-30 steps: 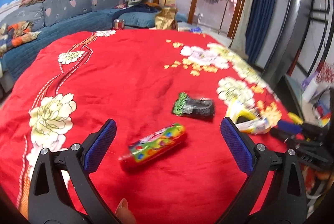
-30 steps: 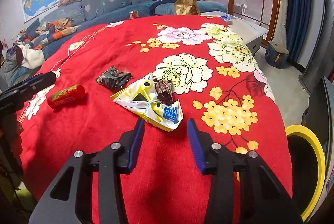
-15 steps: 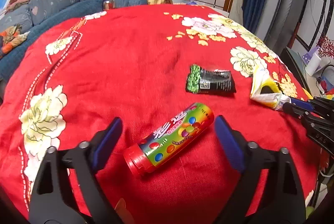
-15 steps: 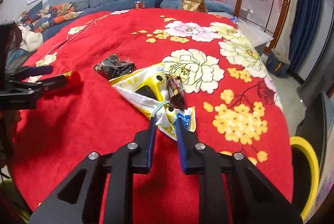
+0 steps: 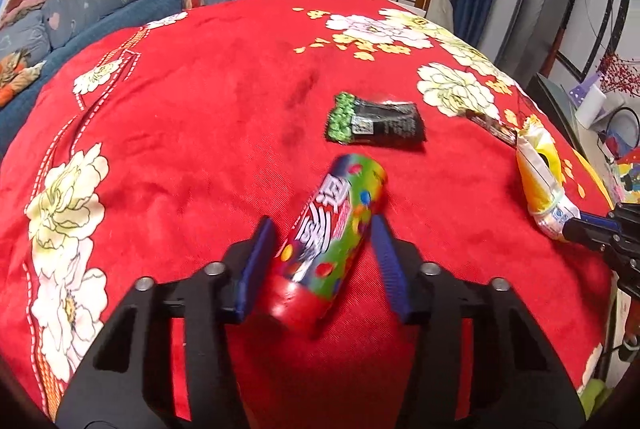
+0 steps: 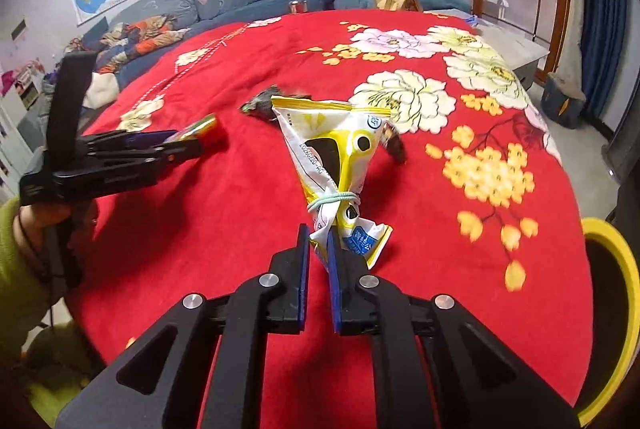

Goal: Collect trash
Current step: 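Grasp the candy tube with the left tool while the right tool grasps the yellow snack bag, then carry the candy tube and yellow snack bag over the yellow-rimmed bin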

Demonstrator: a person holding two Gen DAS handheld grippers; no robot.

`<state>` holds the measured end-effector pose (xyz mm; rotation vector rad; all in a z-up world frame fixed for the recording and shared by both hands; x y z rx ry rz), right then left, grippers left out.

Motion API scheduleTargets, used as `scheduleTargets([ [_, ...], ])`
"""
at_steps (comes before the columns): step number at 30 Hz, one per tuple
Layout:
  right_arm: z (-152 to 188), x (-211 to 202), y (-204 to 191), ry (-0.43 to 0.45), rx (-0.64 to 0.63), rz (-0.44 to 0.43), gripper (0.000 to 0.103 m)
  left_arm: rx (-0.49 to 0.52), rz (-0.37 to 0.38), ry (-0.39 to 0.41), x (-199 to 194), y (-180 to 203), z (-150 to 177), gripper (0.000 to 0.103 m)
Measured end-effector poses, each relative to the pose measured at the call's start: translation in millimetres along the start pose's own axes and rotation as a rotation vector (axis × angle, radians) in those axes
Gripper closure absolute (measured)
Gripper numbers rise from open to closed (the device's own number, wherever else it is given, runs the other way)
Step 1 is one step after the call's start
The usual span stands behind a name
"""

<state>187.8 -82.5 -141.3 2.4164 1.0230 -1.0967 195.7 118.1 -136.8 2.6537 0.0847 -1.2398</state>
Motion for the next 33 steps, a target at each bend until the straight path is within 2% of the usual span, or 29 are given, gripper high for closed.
scheduleTargets([
  [4,9,-11,-7,0.007,0.008,-0.018,0.095,-0.003,0.015,0.002,-5,6,8,0.072],
  [15,15,-27,-7,0.031,0.037,-0.009,0.096,-0.028,0.108,0.02,-25,41,21,0.074],
  [25,14,-50,8,0.078,0.08,0.022,0.096,0.019,0.173,0.07,-50,85,12,0.074],
  [33,17,-68,27,0.112,0.117,0.051,0.096,0.039,0.196,0.098,-61,106,5,0.074],
])
Point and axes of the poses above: each gripper's, at about its wrist camera, not at the fingertips, and x roughly the way its jaws point, y to its right, z to its underside, the point moved 5 cm from there along x, roughly the way its jaws point, and after that the axes turned 9 degrees about -x, right-handed, at the moved point
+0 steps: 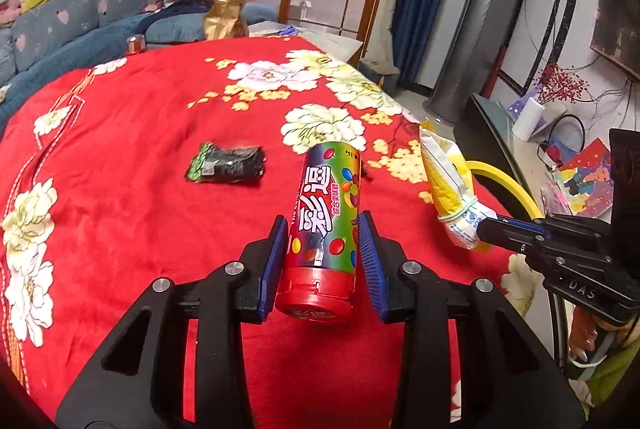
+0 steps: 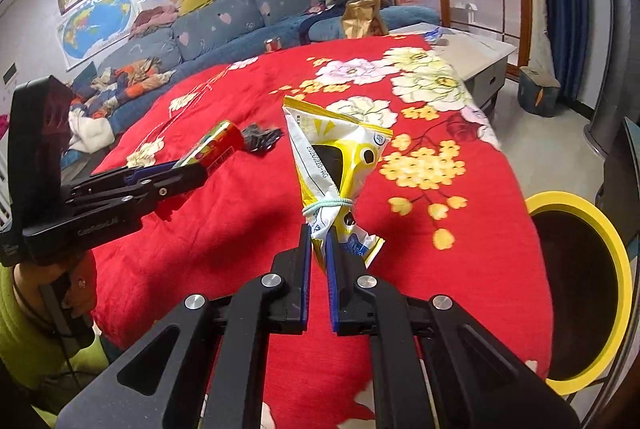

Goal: Collect trash
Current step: 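Carry the candy tube and yellow snack bag over the yellow-rimmed bin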

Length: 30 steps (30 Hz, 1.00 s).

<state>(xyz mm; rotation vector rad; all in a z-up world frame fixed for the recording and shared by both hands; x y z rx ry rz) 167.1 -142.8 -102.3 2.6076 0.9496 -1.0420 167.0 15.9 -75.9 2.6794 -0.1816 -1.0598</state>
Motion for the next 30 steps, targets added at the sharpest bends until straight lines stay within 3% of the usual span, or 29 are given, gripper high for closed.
scheduleTargets([
  [30,28,-49,108,0.058,0.206,0.189,0.096,0.163,0.128,-0.019,16,109,0,0.074],
])
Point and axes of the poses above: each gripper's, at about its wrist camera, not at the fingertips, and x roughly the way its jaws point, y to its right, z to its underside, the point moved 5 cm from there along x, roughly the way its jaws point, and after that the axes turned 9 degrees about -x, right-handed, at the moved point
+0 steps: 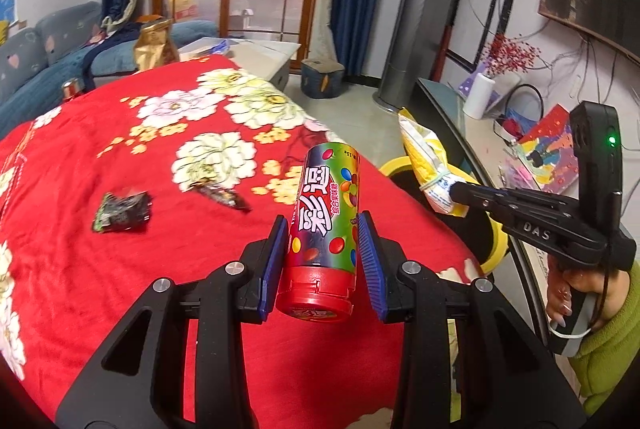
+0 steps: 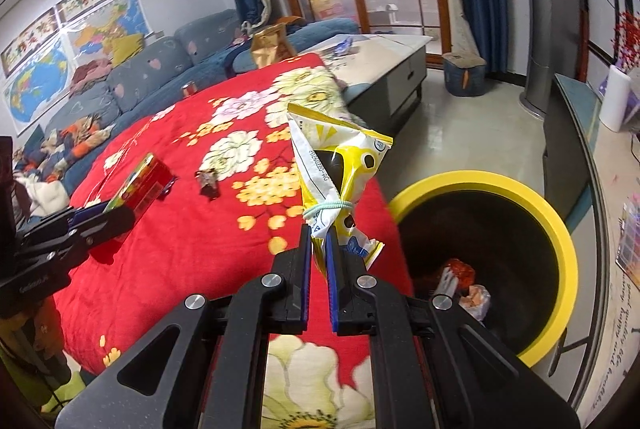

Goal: Collect trash
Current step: 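Carry the candy tube and yellow snack bag over the yellow-rimmed bin, then open the left tool over the bin while the right tool releases the yellow bag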

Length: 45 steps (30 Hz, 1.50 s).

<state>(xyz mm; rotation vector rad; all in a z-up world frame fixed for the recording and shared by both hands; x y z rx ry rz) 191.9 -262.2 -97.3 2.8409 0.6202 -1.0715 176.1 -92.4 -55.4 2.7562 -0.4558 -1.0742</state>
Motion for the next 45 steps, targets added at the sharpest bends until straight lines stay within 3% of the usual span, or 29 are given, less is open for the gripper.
scheduleTargets([
  [28,29,-8,94,-0.021,0.177,0.129,0.096,0.158,0.145,-0.088,56,100,10,0.074],
  [45,46,-18,138,-0.022,0.278,0.157,0.096,0.19,0.164,-0.13,96,135,7,0.074],
])
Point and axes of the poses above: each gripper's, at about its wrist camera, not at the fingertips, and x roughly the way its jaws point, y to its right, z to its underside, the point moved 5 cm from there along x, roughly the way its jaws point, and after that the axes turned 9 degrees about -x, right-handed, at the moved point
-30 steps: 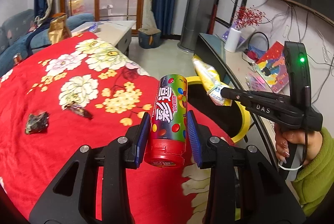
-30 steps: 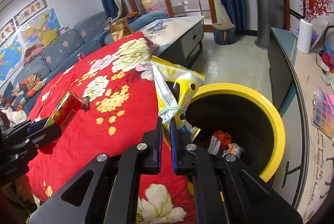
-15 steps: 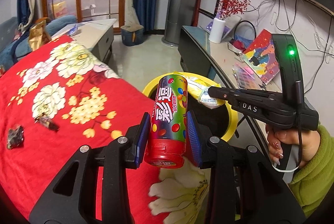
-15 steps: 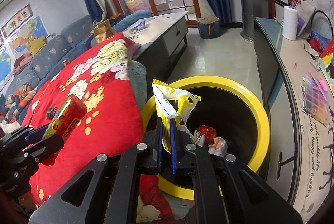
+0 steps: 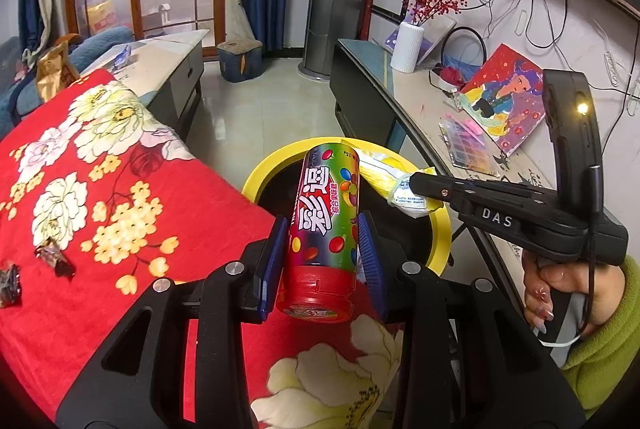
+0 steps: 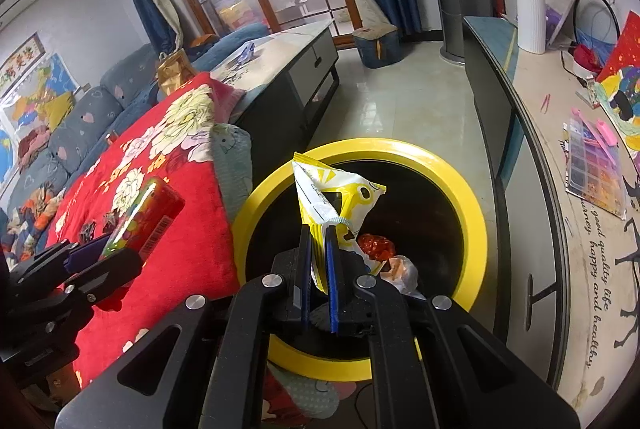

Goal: Collect trash
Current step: 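Open the left tool over the bin while the right tool releases the yellow bag, then move both open tools back over the black wrapper and brown wrapper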

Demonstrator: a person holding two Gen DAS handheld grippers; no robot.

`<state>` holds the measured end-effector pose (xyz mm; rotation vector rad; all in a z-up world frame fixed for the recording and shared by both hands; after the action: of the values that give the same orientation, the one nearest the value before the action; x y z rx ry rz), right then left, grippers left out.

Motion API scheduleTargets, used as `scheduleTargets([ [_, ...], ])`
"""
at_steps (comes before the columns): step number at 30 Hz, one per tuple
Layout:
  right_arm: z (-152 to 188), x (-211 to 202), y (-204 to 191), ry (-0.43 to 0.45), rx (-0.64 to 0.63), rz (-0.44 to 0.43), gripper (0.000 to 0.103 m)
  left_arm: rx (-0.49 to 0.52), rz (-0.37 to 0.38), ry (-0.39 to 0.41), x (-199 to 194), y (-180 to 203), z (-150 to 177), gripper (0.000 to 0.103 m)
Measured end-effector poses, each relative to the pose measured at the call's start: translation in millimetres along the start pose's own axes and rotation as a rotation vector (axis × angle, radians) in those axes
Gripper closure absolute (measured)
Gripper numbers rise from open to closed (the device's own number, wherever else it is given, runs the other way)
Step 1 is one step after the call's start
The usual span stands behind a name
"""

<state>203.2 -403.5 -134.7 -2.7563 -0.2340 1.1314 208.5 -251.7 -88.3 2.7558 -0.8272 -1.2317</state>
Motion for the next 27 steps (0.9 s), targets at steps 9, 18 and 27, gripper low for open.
scheduleTargets([
  [9,1,-7,15,0.018,0.036,0.034,0.061,-0.038,-0.031,0.059,0,-7,-9,0.025],
  [18,-7,-15,6,0.068,0.021,0.042,0.052,-0.117,-0.086,0.12,-28,-35,-10,0.011],
  [27,-16,-22,-32,0.104,-0.054,-0.005,0.047,-0.163,-0.145,0.169,-56,-64,-4,0.011],
])
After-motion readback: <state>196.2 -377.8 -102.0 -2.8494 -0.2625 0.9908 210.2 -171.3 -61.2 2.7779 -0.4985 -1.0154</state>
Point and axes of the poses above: each gripper's, at about its wrist camera, not at the fingertips, and x roughly the way its jaws point, y to its right, z to its underside, the point moved 5 cm from there along x, roughly the way its jaws point, and after that the axes turned 9 degrees about -x, right-handed, at the moved point
